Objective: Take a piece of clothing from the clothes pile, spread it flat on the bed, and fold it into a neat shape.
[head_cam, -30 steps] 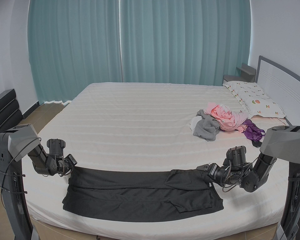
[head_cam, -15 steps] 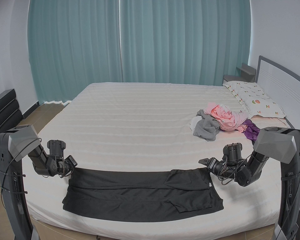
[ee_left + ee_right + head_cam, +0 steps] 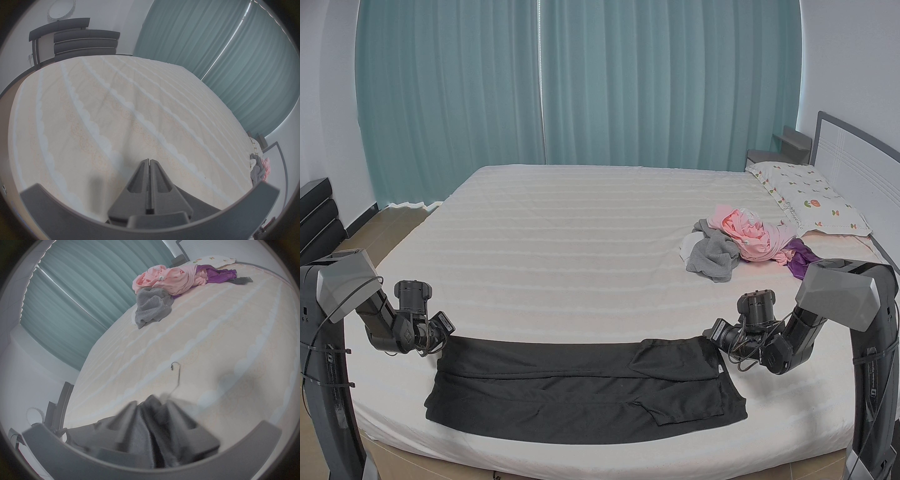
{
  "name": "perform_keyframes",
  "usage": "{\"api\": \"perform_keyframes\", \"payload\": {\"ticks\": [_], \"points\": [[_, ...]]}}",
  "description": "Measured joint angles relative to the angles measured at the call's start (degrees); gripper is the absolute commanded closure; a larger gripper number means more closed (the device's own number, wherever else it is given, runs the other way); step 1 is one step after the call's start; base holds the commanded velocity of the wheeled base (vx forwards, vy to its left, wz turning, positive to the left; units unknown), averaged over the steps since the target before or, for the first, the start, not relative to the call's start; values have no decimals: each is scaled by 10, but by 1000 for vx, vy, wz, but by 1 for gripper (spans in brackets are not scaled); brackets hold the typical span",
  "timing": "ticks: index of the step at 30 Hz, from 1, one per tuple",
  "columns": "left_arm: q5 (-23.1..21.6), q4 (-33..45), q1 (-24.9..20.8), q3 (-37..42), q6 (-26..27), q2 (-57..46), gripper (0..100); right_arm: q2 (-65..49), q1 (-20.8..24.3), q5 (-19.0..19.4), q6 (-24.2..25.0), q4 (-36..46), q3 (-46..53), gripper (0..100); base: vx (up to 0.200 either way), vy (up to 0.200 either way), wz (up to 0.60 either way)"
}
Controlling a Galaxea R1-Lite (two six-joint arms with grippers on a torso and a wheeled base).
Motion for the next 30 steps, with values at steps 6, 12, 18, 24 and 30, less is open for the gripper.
{"api": "perform_keyframes", "payload": {"ticks": [6,12,18,24,30], "points": [[0,0,0,0,1,0,100,-5,-8,-6,3,-2,4,100,0,0,0],[0,2,0,0,0,0,100,-8,-12,-6,3,-2,8,100,0,0,0],[0,6,0,0,0,0,0,-8,-15,-5,5,-2,9,0,0,0,0],[0,6,0,5,-4,-4,0,-19,-17,3,32,-20,25,0,0,0,0],[-14,6,3,34,-6,-30,0,-44,-16,15,47,-36,60,0,0,0,0]]}}
